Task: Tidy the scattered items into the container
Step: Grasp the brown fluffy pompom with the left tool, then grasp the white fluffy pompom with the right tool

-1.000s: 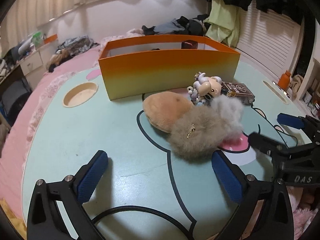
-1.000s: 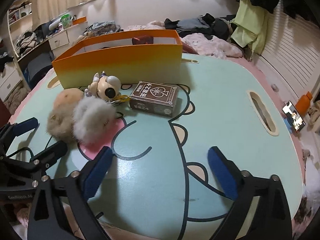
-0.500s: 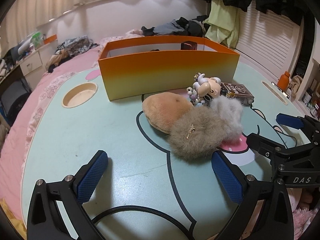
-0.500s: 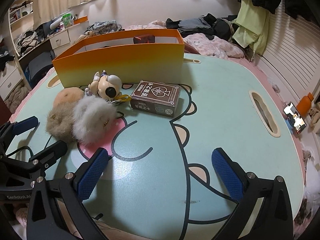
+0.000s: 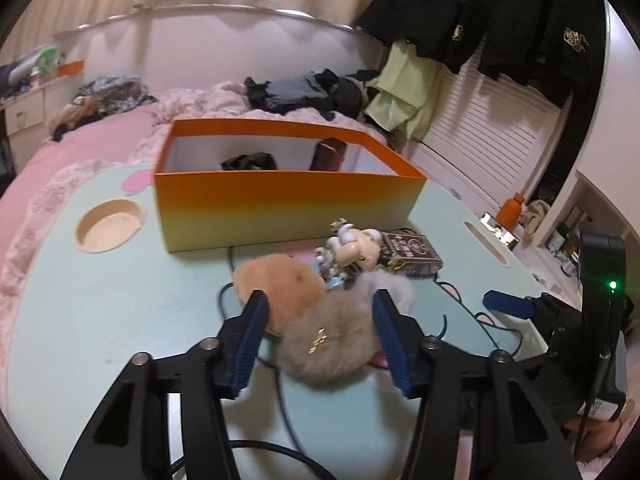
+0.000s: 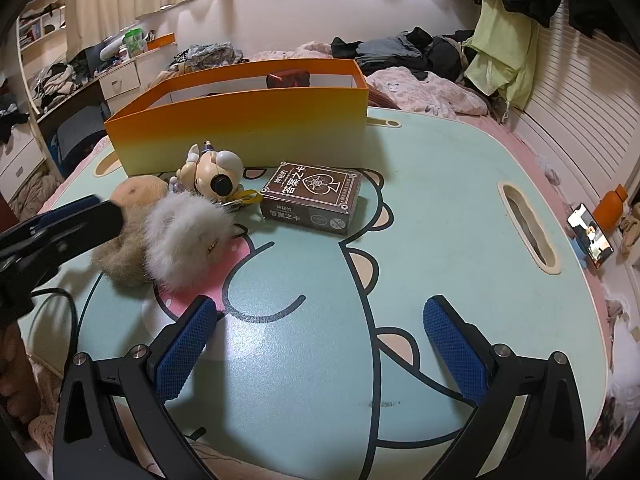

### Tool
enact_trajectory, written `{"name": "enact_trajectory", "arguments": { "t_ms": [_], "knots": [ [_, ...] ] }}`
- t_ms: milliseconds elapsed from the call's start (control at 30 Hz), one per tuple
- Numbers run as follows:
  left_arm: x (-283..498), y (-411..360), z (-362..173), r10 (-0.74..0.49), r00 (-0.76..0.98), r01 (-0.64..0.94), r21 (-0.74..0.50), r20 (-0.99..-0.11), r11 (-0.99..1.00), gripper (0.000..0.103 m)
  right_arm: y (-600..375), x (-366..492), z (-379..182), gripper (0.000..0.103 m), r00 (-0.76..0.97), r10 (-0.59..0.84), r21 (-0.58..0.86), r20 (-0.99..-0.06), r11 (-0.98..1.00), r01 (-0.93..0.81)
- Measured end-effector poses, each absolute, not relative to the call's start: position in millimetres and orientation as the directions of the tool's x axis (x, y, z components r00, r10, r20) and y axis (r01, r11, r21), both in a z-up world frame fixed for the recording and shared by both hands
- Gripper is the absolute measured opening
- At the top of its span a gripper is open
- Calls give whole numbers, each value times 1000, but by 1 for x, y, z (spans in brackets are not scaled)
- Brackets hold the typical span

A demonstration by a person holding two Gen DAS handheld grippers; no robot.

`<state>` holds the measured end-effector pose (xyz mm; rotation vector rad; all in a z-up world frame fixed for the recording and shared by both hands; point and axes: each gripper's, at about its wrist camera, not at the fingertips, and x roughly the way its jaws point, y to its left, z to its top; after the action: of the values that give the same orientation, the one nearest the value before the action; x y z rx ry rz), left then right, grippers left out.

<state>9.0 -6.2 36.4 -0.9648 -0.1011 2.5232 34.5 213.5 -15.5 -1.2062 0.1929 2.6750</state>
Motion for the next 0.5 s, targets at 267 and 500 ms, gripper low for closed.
{"name": "enact_trajectory", "arguments": {
  "t_ms": [267, 500],
  "knots": [
    [18, 0, 21, 430, -598, -405, -208, -677, -890, 39, 213, 35, -15, 103, -647, 129, 36, -752, -971, -235],
    [31, -20, 29, 461, -647, -379, -269, -608, -886, 38, 213, 37, -14, 103, -653, 131, 40, -746, -970, -240]
  ]
}}
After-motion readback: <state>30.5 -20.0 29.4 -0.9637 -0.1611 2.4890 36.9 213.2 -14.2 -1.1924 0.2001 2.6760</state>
